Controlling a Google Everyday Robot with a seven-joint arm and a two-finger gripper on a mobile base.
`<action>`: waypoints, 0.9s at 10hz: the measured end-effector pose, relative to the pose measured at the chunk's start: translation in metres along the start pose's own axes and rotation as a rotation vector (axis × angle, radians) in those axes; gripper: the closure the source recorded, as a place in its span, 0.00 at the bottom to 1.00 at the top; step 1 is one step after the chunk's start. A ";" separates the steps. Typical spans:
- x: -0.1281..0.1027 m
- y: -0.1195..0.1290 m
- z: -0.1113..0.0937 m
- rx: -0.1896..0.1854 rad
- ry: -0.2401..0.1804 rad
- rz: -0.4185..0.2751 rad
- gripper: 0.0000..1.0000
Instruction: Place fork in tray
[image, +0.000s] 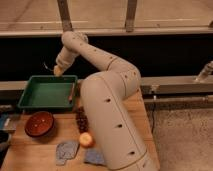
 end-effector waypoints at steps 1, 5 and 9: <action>0.000 0.000 0.000 0.000 0.000 0.000 0.41; 0.001 -0.001 0.000 0.001 0.001 0.001 0.20; 0.001 -0.001 0.000 0.001 0.001 0.002 0.20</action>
